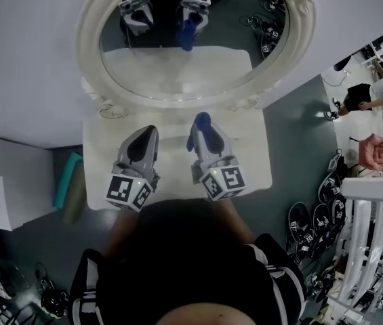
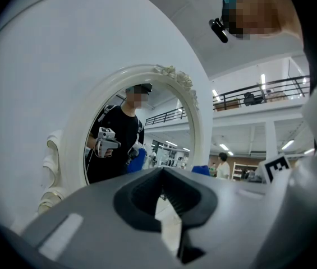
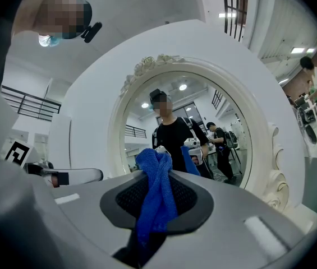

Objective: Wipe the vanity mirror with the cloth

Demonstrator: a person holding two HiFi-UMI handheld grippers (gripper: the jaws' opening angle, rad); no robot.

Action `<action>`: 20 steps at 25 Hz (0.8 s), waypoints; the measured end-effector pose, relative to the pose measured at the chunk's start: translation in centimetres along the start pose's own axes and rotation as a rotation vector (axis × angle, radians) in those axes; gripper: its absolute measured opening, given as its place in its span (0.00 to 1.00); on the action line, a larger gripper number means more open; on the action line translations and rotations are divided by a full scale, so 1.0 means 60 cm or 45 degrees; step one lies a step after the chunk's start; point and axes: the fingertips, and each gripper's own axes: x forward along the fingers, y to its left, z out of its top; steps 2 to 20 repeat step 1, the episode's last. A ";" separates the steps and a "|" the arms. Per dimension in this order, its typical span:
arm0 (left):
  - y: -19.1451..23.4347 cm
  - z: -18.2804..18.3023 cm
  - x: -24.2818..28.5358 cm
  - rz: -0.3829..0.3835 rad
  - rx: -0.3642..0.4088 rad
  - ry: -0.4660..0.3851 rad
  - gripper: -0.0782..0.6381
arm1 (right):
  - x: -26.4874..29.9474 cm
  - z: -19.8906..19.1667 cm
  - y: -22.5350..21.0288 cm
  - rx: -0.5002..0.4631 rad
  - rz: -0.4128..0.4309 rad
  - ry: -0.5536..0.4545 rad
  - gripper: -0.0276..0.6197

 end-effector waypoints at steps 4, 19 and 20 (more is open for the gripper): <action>0.001 0.001 -0.001 0.002 0.000 -0.001 0.12 | -0.001 0.000 0.001 0.000 0.000 0.000 0.14; 0.001 0.001 -0.001 0.002 0.000 -0.001 0.12 | -0.001 0.000 0.001 0.000 0.000 0.000 0.14; 0.001 0.001 -0.001 0.002 0.000 -0.001 0.12 | -0.001 0.000 0.001 0.000 0.000 0.000 0.14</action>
